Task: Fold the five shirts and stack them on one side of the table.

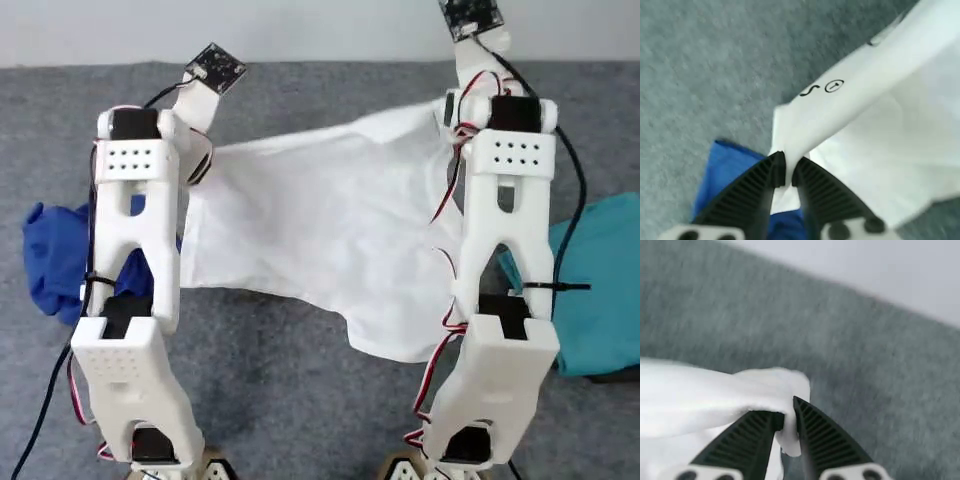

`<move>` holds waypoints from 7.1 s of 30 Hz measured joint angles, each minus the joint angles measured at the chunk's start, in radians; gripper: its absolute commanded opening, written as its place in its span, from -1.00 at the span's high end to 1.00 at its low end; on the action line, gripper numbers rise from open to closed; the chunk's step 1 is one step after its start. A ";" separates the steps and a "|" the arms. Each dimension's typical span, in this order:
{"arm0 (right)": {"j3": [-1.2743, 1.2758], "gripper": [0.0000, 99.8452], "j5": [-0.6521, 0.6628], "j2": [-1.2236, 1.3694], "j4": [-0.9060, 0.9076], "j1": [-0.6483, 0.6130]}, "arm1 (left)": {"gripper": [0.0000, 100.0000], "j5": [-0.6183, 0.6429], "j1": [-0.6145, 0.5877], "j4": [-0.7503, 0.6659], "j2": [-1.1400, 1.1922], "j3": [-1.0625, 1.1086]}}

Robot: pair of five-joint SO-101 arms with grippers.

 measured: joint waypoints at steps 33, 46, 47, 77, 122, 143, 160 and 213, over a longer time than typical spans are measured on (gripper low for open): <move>0.936 0.98 0.146 -0.471 0.295 -0.068 | 0.97 -0.044 -0.018 0.207 0.000 0.245; 1.134 0.98 0.147 -0.597 0.216 -0.055 | 0.97 -0.044 -0.018 0.207 0.000 0.255; 1.135 0.98 0.153 -0.597 0.212 -0.044 | 0.97 -0.044 -0.018 0.207 0.000 0.264; 1.269 0.98 0.224 -0.598 0.149 0.021 | 0.97 -0.044 -0.020 0.207 0.000 0.310; 1.359 0.50 0.094 -0.598 -0.465 0.040 | 0.69 -0.158 -0.020 0.207 -0.123 0.213; 1.393 0.98 0.178 -0.391 -0.628 0.068 | 0.70 -0.160 -0.020 0.207 -0.123 0.213; 1.297 0.53 0.250 -0.379 -0.609 0.241 | 0.70 -0.158 -0.020 0.207 -0.123 0.213; 1.263 0.37 0.189 -0.753 -0.086 0.158 | 0.70 0.189 0.040 0.213 0.694 -0.764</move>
